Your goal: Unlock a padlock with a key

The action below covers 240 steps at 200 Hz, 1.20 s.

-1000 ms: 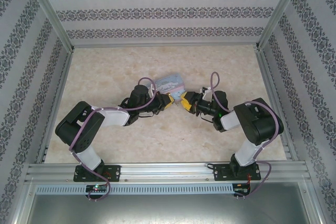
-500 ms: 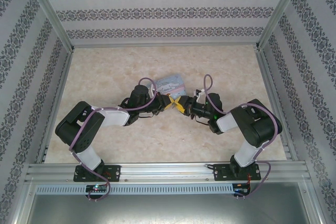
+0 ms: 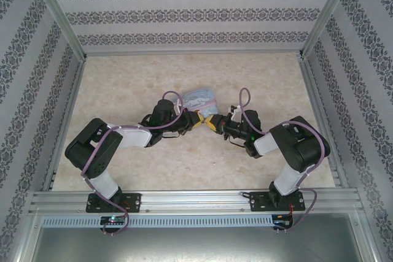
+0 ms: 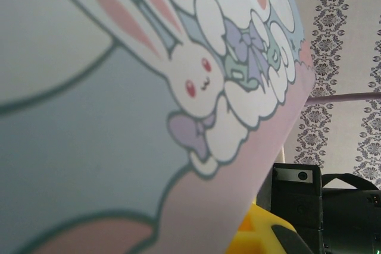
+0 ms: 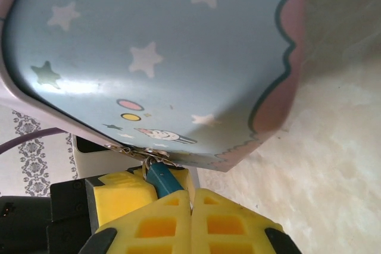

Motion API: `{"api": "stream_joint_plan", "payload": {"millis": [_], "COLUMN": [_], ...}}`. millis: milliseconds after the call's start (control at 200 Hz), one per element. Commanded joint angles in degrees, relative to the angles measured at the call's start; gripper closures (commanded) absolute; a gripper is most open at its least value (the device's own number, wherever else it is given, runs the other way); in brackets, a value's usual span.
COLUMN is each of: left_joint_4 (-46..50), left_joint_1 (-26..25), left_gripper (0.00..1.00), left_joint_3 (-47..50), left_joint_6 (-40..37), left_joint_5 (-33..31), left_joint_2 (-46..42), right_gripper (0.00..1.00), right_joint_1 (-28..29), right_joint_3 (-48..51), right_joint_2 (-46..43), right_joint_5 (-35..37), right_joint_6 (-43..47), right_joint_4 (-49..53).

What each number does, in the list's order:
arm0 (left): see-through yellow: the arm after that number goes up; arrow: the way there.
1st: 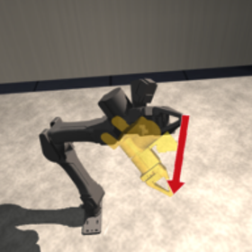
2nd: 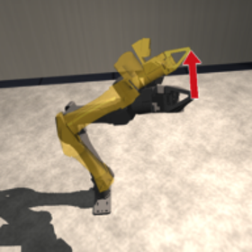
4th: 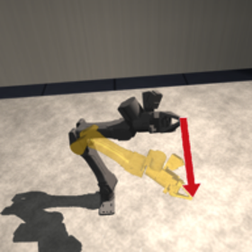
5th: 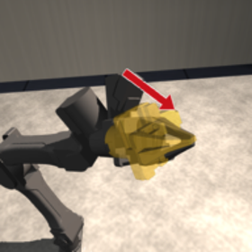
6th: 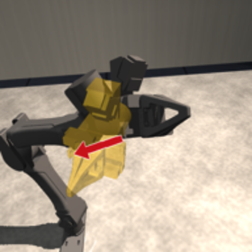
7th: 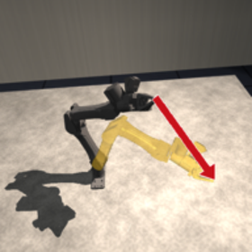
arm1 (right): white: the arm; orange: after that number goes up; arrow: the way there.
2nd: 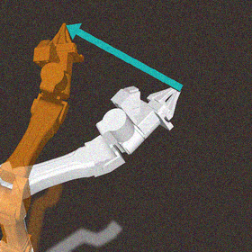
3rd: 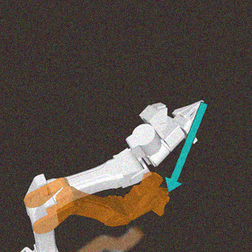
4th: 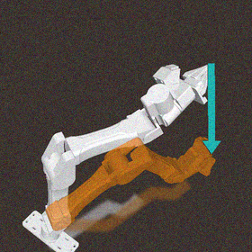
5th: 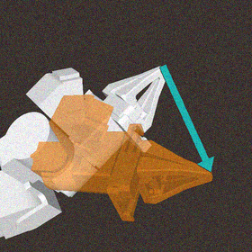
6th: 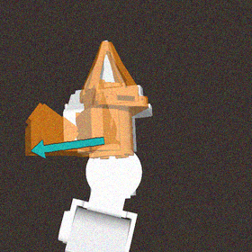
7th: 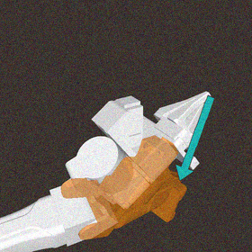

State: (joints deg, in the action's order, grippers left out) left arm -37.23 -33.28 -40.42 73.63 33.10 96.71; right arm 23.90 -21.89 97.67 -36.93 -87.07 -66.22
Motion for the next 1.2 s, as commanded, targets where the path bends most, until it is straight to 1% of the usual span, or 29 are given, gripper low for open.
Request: {"api": "stream_joint_plan", "payload": {"millis": [0,170,275,385,465,585,665,685,729,829,924,1029,1099,1194], "left_joint_4": [-0.4,-1.4,-2.5,-2.8,-2.1,1.3,4.5,5.1,6.1,6.2,7.0,9.0,10.5,13.4], "left_joint_1": [0.3,0.3,-0.1,-0.6,-0.7,-0.7,-0.2,-0.1,0.5,1.8,2.4,2.5,2.7,2.8], "left_gripper": [1.00,1.00,1.00,1.00,1.00,1.00,1.00,1.00,1.00,1.00,1.00,1.00,1.00,1.00], "left_joint_3": [-1.4,-1.6,-2.1,-2.6,-2.6,-3.1,-3.1,-3.2,-3.2,-3.8,-4.7,-5.8,-6.4,-7.2], "left_joint_6": [-0.5,-0.3,0.2,0.3,0.2,-0.4,-1.0,-1.3,-1.5,-2.0,-2.9,-4.5,-5.6,-7.4], "left_joint_5": [1.5,2.8,4.5,6.1,5.7,3.2,0.3,-0.4,-1.5,-1.7,-1.0,0.0,0.9,1.9], "left_joint_2": [0.1,0.6,1.6,2.6,2.5,2.2,1.8,1.9,1.9,2.8,3.5,3.4,3.0,2.3], "right_gripper": [1.00,1.00,1.00,1.00,1.00,1.00,0.75,0.69,0.59,0.52,0.51,0.51,0.51,0.51], "right_joint_1": [0.4,0.7,2.0,3.3,3.3,2.1,0.3,-0.1,-1.4,-5.0,-7.7,-8.1,-7.0,-4.3], "right_joint_3": [0.6,-1.3,-5.5,-9.9,-10.5,-9.3,-7.4,-6.8,-5.3,-2.0,0.0,-0.3,-2.5,-7.1], "right_joint_2": [0.2,0.8,1.7,1.9,2.3,3.2,2.1,1.6,0.1,-3.8,-7.5,-11.7,-15.6,-20.2], "right_joint_5": [0.3,0.6,0.8,0.6,0.4,-0.2,-0.7,-0.7,-1.3,-3.3,-5.0,-5.0,-2.8,3.1], "right_joint_6": [0.5,-1.2,-3.4,-3.6,-3.0,-2.8,-0.8,0.0,2.0,7.4,11.6,17.2,24.8,36.9], "right_joint_4": [-2.2,-3.7,-4.9,-3.0,-2.0,-2.8,-1.3,-0.1,2.2,8.9,14.9,23.0,34.9,51.0]}}
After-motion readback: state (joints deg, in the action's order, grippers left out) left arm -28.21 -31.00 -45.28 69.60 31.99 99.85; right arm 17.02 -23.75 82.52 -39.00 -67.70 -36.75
